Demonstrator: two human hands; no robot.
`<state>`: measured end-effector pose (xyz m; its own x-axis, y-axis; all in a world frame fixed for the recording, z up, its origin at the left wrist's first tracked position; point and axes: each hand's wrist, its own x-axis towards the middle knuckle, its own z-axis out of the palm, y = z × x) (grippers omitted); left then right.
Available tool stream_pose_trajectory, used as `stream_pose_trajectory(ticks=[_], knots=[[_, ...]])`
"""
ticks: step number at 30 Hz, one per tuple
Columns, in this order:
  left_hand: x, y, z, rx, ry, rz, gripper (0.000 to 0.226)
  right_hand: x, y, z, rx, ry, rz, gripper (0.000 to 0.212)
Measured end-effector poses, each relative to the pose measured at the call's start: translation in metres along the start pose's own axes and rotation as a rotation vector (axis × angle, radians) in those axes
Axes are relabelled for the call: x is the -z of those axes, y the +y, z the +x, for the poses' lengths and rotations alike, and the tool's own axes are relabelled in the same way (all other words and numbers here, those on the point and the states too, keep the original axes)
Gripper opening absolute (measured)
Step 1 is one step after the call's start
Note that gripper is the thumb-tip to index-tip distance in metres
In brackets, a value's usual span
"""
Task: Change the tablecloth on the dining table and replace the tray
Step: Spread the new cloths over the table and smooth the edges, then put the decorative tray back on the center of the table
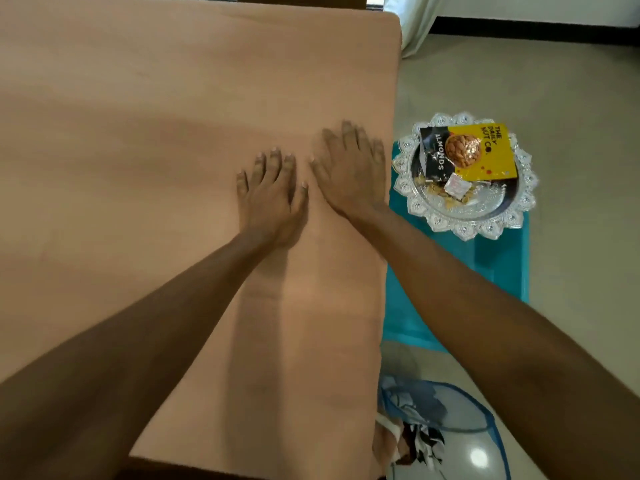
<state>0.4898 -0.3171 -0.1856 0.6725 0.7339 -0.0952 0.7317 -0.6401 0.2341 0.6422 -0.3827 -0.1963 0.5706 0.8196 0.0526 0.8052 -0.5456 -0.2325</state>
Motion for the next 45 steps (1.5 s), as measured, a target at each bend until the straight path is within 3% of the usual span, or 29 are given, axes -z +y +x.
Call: stream_pose_trajectory(ticks=[15, 23, 27, 29, 33, 39, 45], knots=[[-0.022, -0.022, -0.305, -0.17, -0.082, 0.015, 0.061, 0.005, -0.052, -0.3, -0.065, -0.066, 0.001, 0.061], [-0.023, -0.037, -0.396, -0.249, -0.066, -0.005, 0.056, 0.0, -0.068, -0.43, -0.017, -0.039, 0.022, 0.06], [-0.007, -0.031, -0.394, -0.198, 0.036, -0.18, 0.032, 0.004, -0.07, -0.462, -0.008, -0.055, 0.123, 0.064], [0.0, -0.026, -0.387, -0.14, 0.057, -0.226, 0.024, 0.012, -0.068, -0.466, 0.001, -0.038, 0.177, 0.055], [0.006, -0.015, -0.374, -0.058, 0.057, -0.29, 0.024, 0.045, -0.054, -0.457, 0.001, -0.056, 0.283, 0.028], [0.008, 0.017, -0.351, 0.093, 0.022, -0.413, 0.018, 0.079, -0.006, -0.441, -0.059, -0.227, 0.45, 0.024], [0.014, 0.074, -0.308, 0.065, -0.05, -0.441, 0.019, 0.108, 0.091, -0.41, -0.119, -0.281, 0.396, 0.022]])
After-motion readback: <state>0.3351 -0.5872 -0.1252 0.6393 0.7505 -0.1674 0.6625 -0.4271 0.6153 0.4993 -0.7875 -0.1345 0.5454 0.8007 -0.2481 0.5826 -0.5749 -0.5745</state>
